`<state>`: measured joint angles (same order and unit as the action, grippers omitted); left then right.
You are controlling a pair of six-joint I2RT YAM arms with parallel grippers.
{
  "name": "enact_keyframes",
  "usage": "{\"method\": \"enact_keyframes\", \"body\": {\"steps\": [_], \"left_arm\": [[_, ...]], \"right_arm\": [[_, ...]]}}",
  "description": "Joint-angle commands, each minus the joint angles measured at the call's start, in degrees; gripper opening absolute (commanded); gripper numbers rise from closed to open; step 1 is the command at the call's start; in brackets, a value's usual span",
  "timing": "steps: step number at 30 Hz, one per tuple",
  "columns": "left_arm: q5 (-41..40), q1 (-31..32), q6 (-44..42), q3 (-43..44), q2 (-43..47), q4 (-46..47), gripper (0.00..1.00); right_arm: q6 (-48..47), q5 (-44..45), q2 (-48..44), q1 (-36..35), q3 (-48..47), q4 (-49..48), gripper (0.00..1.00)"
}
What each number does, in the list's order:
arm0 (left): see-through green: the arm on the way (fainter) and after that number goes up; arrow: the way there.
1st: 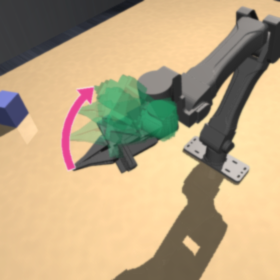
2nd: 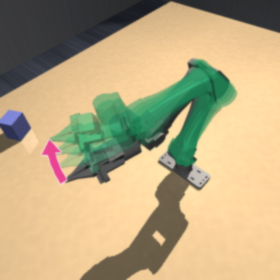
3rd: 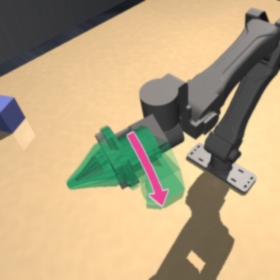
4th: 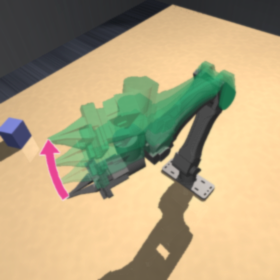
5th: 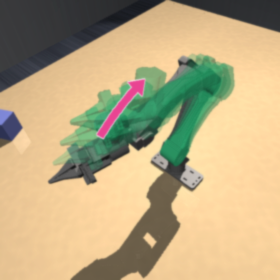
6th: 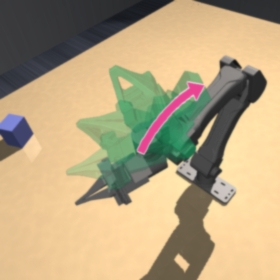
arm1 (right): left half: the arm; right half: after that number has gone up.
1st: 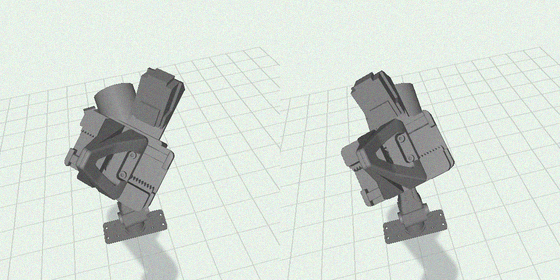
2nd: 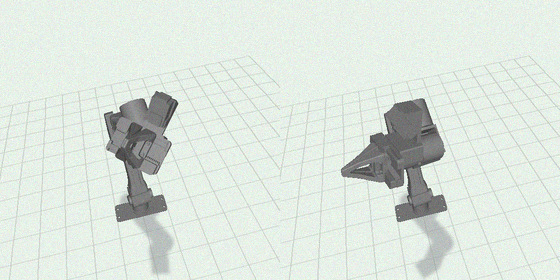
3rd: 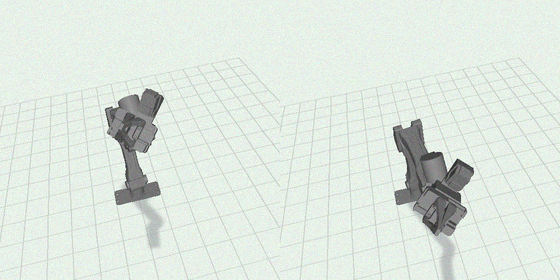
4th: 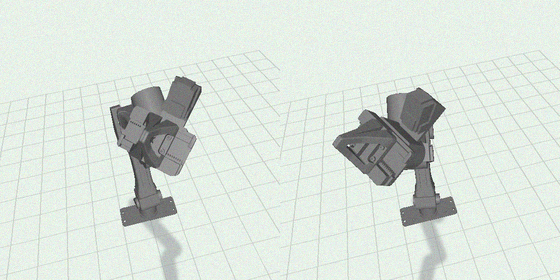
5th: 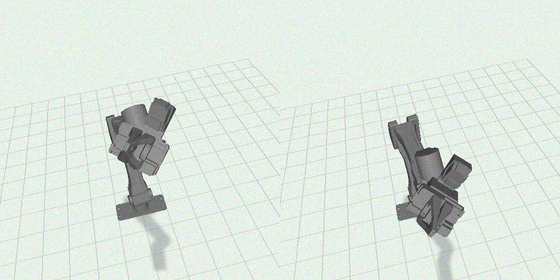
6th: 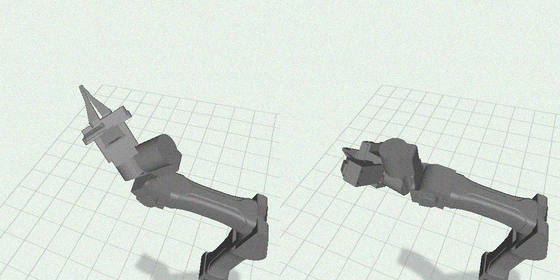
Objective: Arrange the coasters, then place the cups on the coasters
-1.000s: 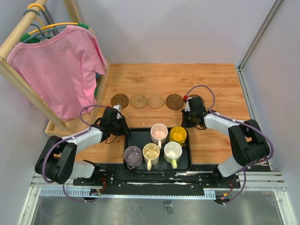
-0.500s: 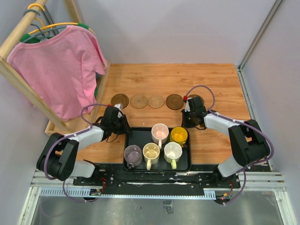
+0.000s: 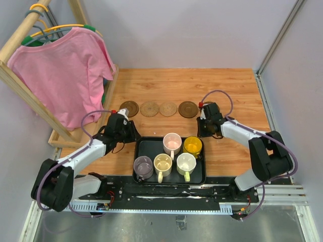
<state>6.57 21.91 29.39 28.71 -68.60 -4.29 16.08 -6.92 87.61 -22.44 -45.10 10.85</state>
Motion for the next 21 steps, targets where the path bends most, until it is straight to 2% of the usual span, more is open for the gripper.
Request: {"method": "enact_keyframes", "body": {"steps": [1, 5, 9, 11, 16, 21], "left_arm": [[-2.8, 0.4, 0.2, 3.8, 5.5, -2.9, 0.45], [-7.7, 0.4, 1.6, 7.2, 9.3, -3.0, 0.52], [-13.3, 0.4, 1.2, 8.6, 12.3, -0.7, 0.72], [-15.8, 0.3, 0.6, 9.2, 12.8, -0.3, 0.78], [-20.9, 0.4, 0.1, 10.0, 13.5, -0.4, 0.8], [-23.0, 0.4, -0.6, 8.5, 15.6, 1.4, 0.84]], "right_arm": [[-1.8, 6.4, -3.8, -1.1, -4.6, 3.5, 0.21], [-2.6, 11.6, -6.7, -1.1, -7.5, 4.2, 0.22], [-3.8, 17.3, -10.7, -0.9, -8.2, 4.5, 0.23], [-4.5, 19.9, -13.8, -0.6, -7.8, 4.7, 0.24], [-3.6, 24.9, -21.7, 0.7, -5.3, 5.4, 0.31], [-2.3, 26.2, -29.6, 0.9, -1.9, 6.7, 0.39]]}}
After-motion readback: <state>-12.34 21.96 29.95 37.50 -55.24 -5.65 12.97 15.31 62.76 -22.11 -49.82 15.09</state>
